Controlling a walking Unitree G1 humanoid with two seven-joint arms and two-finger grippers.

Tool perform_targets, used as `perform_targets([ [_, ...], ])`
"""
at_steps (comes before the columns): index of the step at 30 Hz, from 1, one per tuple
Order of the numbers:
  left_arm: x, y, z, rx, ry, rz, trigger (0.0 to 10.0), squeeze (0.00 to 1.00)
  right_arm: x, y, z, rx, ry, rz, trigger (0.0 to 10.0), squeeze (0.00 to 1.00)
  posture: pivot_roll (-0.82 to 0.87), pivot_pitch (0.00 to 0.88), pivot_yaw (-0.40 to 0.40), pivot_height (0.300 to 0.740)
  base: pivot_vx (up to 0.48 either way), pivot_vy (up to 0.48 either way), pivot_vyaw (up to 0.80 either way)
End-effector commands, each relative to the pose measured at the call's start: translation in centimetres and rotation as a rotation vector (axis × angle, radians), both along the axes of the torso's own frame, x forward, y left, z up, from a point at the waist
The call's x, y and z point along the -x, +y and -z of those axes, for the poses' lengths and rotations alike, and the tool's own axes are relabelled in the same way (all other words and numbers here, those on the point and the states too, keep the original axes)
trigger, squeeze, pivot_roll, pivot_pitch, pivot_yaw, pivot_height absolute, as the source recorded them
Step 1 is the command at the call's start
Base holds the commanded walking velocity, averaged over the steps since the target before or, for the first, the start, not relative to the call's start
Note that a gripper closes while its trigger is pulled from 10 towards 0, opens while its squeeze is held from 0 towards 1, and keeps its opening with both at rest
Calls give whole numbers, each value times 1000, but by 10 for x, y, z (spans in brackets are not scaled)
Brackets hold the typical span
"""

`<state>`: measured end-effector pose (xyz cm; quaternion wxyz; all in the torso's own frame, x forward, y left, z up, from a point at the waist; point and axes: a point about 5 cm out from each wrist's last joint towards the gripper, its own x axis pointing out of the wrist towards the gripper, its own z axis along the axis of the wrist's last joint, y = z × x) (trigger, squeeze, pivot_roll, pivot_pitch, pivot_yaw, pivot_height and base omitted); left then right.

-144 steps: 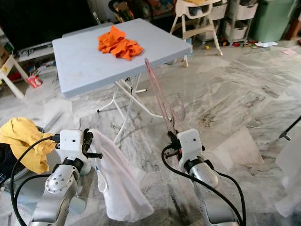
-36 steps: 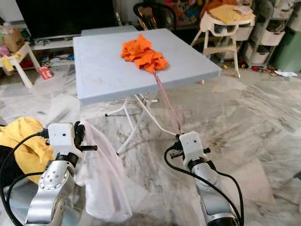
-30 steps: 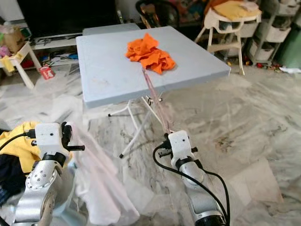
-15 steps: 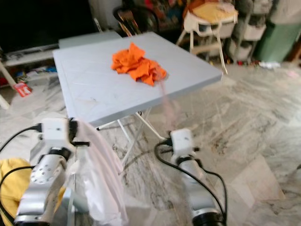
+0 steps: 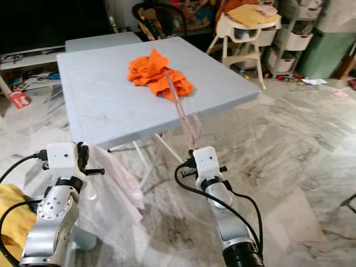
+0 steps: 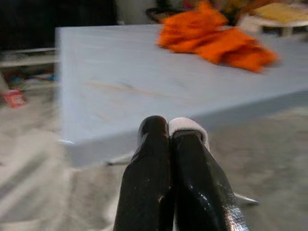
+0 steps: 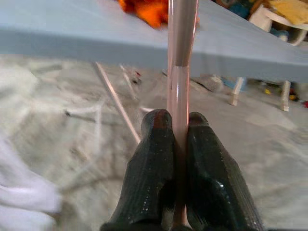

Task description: Hang hanger

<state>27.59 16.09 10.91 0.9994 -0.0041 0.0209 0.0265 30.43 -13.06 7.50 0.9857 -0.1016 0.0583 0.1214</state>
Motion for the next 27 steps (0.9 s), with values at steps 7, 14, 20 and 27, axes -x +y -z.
perform_targets([
  [7,-1,7,-6,-24,-31,-28,10000,0,-1,5,1,-17,0,-6,10000,0,64,0,-12,740,0,-359,0],
  [14,-2,9,-4,-41,-21,-51,10000,0,1,4,5,-18,12,-6,10000,0,62,0,-15,740,0,-235,0],
  [20,7,23,7,-52,15,-111,10000,0,1,2,1,-30,-5,-45,10000,0,59,0,-33,740,0,0,73],
  [27,9,25,9,-54,15,-127,10000,0,2,2,1,-35,-6,-53,10000,0,55,0,-32,740,0,0,592],
])
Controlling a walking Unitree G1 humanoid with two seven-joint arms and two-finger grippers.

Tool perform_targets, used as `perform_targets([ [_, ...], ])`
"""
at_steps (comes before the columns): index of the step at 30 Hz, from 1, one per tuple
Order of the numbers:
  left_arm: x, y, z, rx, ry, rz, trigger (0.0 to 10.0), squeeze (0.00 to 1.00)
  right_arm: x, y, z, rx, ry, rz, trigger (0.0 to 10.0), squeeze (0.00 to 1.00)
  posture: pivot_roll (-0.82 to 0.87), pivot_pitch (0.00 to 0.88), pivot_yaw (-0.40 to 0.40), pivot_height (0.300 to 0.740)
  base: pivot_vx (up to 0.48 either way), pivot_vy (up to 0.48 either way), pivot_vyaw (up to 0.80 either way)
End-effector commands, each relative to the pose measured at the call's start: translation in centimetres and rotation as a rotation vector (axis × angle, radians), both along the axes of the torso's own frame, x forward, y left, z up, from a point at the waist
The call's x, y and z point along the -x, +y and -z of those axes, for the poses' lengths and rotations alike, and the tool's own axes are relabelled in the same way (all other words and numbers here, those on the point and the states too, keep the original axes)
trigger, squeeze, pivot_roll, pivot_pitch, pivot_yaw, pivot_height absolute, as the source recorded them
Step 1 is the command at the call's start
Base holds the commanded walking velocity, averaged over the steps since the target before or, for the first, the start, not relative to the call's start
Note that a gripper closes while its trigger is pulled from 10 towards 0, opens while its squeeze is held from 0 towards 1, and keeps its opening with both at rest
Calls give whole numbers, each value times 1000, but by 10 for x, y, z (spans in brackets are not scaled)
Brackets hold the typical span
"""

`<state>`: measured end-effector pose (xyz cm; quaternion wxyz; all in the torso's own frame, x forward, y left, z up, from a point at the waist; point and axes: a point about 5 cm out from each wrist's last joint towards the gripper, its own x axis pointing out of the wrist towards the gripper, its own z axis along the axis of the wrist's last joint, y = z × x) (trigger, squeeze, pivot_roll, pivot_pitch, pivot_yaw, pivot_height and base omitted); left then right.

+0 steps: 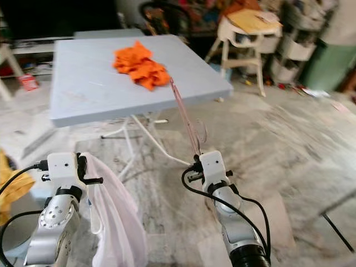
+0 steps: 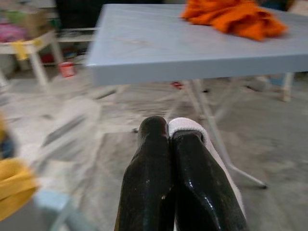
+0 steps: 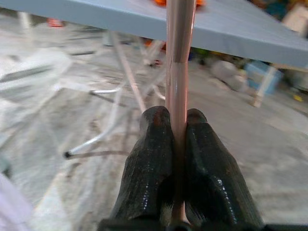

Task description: Hang hanger

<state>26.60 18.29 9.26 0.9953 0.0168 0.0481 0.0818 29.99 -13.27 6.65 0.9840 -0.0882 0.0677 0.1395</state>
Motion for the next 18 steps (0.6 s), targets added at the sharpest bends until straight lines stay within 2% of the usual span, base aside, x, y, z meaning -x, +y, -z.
perform_targets([
  [1,-1,2,-8,-14,-44,-17,10000,0,-2,4,-7,-12,-32,-21,10000,0,54,0,-30,740,0,0,569],
  [5,-2,2,-9,-10,-51,-10,10000,0,-1,6,-7,-21,-33,-26,10000,0,49,0,-26,740,269,0,495],
  [18,-4,1,-13,-1,-61,11,10000,0,2,4,-7,-50,-35,-1,10000,0,47,0,-18,740,356,0,0],
])
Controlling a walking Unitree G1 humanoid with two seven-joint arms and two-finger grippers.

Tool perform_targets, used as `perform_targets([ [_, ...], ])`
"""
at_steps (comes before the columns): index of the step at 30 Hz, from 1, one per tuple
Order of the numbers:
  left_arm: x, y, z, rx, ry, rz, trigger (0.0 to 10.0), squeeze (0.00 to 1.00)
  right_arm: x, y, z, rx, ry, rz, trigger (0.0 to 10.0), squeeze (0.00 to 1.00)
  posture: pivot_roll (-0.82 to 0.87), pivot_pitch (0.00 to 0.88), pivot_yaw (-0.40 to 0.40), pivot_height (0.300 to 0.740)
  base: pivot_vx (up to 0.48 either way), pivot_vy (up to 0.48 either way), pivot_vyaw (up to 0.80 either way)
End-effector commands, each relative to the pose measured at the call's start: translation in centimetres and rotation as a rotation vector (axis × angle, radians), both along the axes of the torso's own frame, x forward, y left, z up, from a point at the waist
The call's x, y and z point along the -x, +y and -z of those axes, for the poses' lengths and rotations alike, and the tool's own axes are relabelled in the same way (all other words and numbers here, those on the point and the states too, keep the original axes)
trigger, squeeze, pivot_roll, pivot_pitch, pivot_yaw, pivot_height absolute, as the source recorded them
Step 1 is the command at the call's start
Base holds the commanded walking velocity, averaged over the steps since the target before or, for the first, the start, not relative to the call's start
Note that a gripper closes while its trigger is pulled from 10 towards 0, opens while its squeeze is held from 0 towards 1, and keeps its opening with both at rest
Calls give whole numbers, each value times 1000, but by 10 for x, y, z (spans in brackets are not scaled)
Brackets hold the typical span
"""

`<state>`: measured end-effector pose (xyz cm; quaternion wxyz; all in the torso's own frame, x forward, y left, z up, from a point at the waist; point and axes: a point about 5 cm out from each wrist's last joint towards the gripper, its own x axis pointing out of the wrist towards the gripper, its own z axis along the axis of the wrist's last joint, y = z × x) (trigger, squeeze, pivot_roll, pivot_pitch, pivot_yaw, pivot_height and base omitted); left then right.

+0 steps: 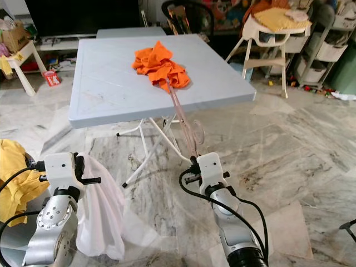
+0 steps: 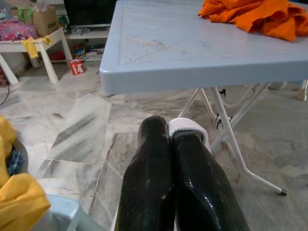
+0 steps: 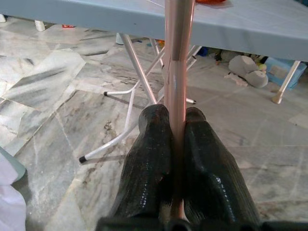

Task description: Hang hanger

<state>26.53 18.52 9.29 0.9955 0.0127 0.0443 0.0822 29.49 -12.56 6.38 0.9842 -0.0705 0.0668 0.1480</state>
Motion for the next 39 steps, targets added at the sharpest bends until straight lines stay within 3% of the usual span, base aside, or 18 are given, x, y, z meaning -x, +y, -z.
perform_targets([
  [1,-5,-2,-12,-9,-52,12,10000,0,-3,-3,-10,-13,-39,14,10000,0,47,0,-18,740,390,0,0],
  [11,-6,-1,-26,-56,-87,43,10000,0,6,-19,0,-18,-6,84,10000,0,57,0,-3,740,414,0,-51],
  [21,-8,-2,-23,-62,-66,53,10000,0,4,-15,-1,-27,-5,74,10000,0,45,0,6,740,439,0,-681],
  [30,-8,6,-28,-83,-67,51,10000,0,2,-11,5,-31,5,92,10000,0,67,0,32,740,432,32,0],
  [33,-10,11,-30,-98,-73,26,10000,0,2,-4,2,-27,-20,49,10000,0,67,0,26,740,380,291,0],
  [39,-9,6,-30,-81,-83,15,10000,0,0,-6,0,-11,-28,25,10000,0,71,0,-3,740,375,299,743],
])
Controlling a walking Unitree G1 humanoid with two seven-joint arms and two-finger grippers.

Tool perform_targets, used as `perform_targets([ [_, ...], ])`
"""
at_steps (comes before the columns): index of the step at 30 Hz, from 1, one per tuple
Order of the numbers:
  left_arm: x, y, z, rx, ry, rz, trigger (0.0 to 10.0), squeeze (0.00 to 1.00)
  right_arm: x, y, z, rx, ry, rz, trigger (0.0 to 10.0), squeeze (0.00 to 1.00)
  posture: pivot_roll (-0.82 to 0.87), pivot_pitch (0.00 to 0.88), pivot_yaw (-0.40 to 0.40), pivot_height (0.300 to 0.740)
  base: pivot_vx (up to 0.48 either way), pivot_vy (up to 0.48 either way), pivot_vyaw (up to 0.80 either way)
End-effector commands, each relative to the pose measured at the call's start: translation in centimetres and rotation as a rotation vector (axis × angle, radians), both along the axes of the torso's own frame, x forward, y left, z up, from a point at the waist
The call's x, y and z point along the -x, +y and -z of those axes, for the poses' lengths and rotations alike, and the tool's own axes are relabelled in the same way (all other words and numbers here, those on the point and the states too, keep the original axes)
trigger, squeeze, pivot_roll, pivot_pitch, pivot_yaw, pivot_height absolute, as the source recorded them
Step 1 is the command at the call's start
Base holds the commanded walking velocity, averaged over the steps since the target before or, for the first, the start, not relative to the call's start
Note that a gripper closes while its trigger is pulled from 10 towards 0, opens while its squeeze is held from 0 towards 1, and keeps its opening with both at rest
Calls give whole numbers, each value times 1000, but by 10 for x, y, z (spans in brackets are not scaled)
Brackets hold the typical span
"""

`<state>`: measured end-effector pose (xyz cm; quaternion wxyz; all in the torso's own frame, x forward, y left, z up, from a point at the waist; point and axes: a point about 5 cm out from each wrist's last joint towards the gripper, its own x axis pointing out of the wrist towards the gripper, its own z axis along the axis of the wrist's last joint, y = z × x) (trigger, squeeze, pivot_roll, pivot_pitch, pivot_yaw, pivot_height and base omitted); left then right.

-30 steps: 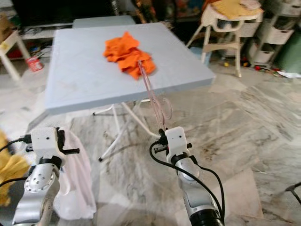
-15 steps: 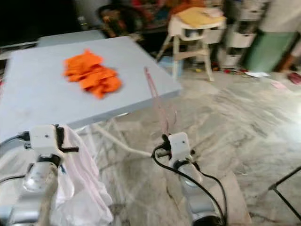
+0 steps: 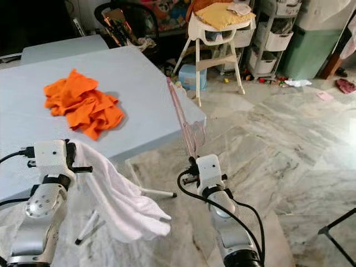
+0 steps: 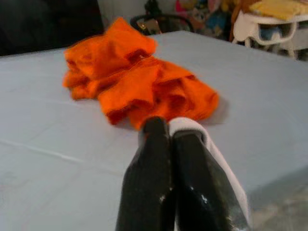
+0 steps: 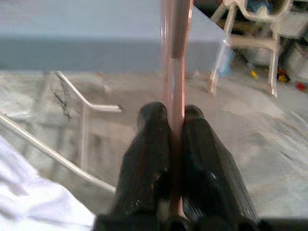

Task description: Hang hanger

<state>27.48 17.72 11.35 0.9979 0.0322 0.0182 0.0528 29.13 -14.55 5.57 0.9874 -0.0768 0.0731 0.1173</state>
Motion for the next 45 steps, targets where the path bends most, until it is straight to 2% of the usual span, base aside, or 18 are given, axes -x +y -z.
perform_targets([
  [1,1,13,-9,-35,-34,-49,10000,0,-4,13,-9,-27,-35,-38,10000,0,72,0,-5,740,371,307,725],
  [13,3,13,-7,-28,-32,-71,10000,0,-9,16,-12,-30,-47,-64,10000,0,71,0,-11,740,284,67,554],
  [28,2,8,-7,-22,-33,-57,10000,0,-8,16,-12,-26,-47,-57,10000,0,62,0,-12,740,215,64,0],
  [34,1,8,-3,-31,-10,-86,10000,0,-8,15,-12,-19,-49,-57,10000,0,61,0,-14,740,135,0,0],
  [36,-1,4,-9,-95,-44,-55,10000,0,-8,15,-12,-19,-50,-56,10000,0,60,0,-13,740,0,0,0],
  [38,-2,2,-13,-120,-69,-42,10000,0,-8,15,-12,-18,-50,-55,10000,0,60,0,-13,740,0,0,0],
  [41,-5,4,-18,-120,-83,-68,10000,0,-8,16,-13,-19,-53,-54,10000,0,56,0,-9,740,0,0,0],
  [45,-9,6,-24,-99,-105,-49,10000,0,-9,16,-14,-20,-57,-52,10000,0,53,0,-8,740,0,0,0],
])
